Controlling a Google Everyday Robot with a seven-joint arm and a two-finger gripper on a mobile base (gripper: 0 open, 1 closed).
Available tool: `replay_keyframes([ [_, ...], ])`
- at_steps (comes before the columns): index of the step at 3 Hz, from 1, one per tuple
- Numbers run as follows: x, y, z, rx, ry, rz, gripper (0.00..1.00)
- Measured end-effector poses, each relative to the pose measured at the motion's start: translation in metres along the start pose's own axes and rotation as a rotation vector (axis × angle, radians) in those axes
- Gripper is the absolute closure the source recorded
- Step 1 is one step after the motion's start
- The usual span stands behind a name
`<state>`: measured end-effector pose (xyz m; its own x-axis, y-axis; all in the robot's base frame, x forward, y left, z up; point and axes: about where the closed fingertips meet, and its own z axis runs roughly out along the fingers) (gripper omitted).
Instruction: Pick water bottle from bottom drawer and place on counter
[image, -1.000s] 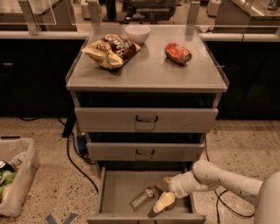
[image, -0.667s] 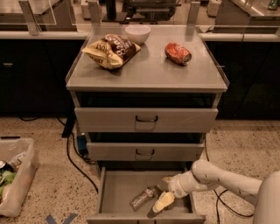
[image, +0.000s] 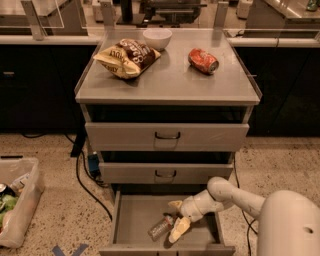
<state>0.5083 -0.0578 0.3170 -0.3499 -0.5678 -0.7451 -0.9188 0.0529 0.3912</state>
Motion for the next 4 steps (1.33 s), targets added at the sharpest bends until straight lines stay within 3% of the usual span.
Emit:
replay_keyframes([
  [1,-0.005,-0.008,-0.001,-0.039,-0.016,-0.084,0.00],
  [2,-0.006,-0.008,-0.002,-0.038,-0.015,-0.085,0.00],
  [3,-0.003,-0.009,0.001,0.013,0.080,-0.115,0.00],
  [4,0.001,-0.012,0.009,0.053,0.102,-0.129,0.00],
])
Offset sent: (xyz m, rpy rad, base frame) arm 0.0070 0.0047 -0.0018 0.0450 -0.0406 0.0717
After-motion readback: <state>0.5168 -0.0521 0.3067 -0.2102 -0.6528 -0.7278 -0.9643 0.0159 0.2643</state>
